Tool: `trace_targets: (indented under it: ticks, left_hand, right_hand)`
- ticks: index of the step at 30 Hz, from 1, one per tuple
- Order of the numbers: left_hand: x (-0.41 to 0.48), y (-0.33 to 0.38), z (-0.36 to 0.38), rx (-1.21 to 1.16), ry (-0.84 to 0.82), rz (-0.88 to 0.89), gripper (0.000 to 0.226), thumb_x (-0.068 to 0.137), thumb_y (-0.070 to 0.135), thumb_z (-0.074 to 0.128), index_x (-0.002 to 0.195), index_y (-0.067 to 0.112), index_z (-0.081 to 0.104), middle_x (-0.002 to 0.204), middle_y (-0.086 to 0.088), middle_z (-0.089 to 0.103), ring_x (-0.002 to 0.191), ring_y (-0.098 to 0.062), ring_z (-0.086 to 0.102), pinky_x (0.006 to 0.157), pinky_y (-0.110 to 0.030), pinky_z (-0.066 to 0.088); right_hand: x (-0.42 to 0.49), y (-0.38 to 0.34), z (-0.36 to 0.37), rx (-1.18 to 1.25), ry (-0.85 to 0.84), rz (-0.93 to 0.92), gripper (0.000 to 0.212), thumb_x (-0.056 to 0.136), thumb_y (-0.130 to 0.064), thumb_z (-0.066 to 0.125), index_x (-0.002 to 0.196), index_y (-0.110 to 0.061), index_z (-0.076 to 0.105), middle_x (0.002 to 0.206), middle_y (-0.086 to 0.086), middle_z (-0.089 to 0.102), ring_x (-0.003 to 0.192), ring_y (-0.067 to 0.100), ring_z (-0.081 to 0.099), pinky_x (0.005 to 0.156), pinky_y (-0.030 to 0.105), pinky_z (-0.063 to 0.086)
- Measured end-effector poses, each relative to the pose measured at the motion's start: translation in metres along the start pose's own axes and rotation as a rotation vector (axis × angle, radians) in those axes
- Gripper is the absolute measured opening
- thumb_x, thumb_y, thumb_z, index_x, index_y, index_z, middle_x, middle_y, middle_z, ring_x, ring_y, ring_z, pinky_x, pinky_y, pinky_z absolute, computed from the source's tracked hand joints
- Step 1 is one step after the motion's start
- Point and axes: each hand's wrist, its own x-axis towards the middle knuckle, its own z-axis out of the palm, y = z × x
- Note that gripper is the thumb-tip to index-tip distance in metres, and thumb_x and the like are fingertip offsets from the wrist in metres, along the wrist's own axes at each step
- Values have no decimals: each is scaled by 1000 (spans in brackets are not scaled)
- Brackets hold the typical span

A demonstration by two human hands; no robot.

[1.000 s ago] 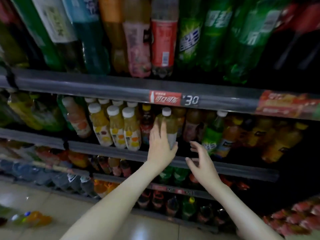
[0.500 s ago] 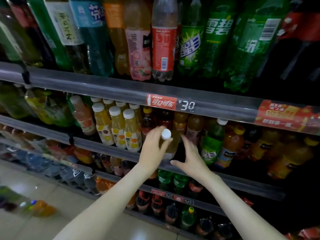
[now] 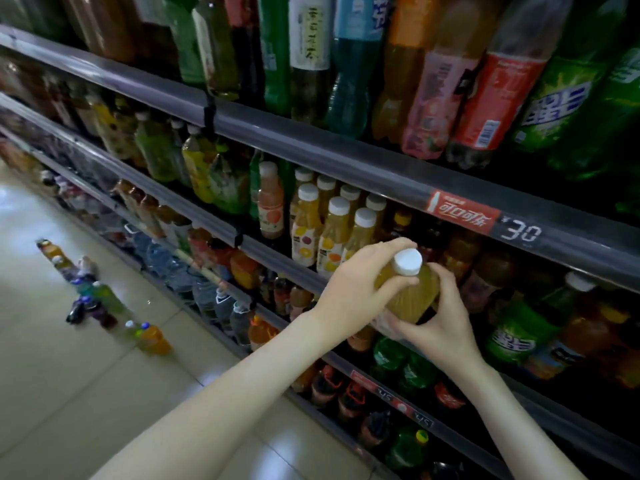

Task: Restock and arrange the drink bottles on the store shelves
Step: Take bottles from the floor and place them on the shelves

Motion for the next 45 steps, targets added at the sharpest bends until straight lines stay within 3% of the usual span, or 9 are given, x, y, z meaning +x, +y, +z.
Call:
trace_targets:
  ticks: [6, 8, 10, 16, 25, 32, 35, 38, 45]
  left_hand:
    - [-80, -43, -103, -262, -184, -472, 76, 75, 57, 71, 138, 50, 30, 139, 23, 45, 127, 2, 44, 107, -33, 41]
    - [-116, -61, -138, -333, -304, -608, 85, 66, 67, 73, 138, 51, 28, 135, 20, 51, 125, -3, 49, 106, -40, 41]
    - [-155, -80, -187, -401, -388, -696, 94, 66, 55, 80, 142, 42, 26, 129, 14, 59, 120, -8, 55, 104, -43, 44]
    - [-213, -107, -316, -351, -290, -740, 73, 65, 23, 85, 127, 28, 48, 113, 5, 68, 106, -12, 64, 93, -43, 52]
    - [-240, -138, -415, -71, -104, -866, 70, 51, 49, 86, 111, 38, 50, 104, 13, 67, 96, -3, 64, 86, -36, 54]
    - [-237, -206, -461, 97, -79, -966, 81, 41, 63, 78, 108, 32, 44, 101, 15, 62, 94, -6, 60, 85, -34, 52]
    - [-227, -258, -490, 126, -114, -980, 82, 43, 62, 80, 111, 34, 43, 103, 18, 61, 95, -3, 59, 84, -30, 51]
    - [-204, -319, -523, 211, -174, -953, 76, 46, 62, 80, 106, 38, 41, 100, 23, 58, 92, 1, 56, 76, -24, 48]
    - [-140, -464, -591, 183, -238, -980, 74, 51, 49, 83, 110, 35, 40, 106, 21, 57, 96, 3, 57, 76, -20, 47]
  right_hand:
    - [-33, -55, 90, 176, -158, 149, 66, 64, -18, 88, 113, -42, 50, 101, -30, 64, 95, -12, 60, 72, 7, 47]
    - [-43, -71, 124, 233, -172, 170, 66, 64, -15, 89, 115, -36, 53, 103, -23, 68, 98, -7, 62, 76, 10, 48]
    - [-55, -94, 172, 300, -188, 200, 70, 60, -16, 89, 120, -26, 54, 107, -15, 69, 102, 2, 64, 78, 16, 51]
    - [-71, -164, 301, 350, -383, 152, 74, 57, -28, 87, 124, -25, 55, 117, -9, 67, 109, 8, 63, 90, 25, 52]
    - [-34, -211, 394, 326, -726, 194, 72, 72, -31, 80, 135, -28, 45, 130, -9, 58, 117, 5, 58, 93, 25, 49]
    - [30, -221, 474, 183, -575, 149, 35, 77, -56, 62, 111, -48, 56, 116, -12, 54, 110, 4, 53, 92, 27, 47]
    - [69, -214, 526, 108, -610, 122, 22, 81, -49, 69, 100, -40, 62, 99, -10, 65, 93, 6, 61, 81, 29, 50]
    - [121, -205, 582, 25, -596, 101, 24, 80, -48, 70, 89, -29, 58, 83, -7, 63, 74, 1, 57, 64, 18, 44]
    - [235, -179, 704, -7, -541, 198, 29, 81, -34, 72, 81, -16, 50, 75, -2, 60, 68, 10, 55, 59, 22, 41]
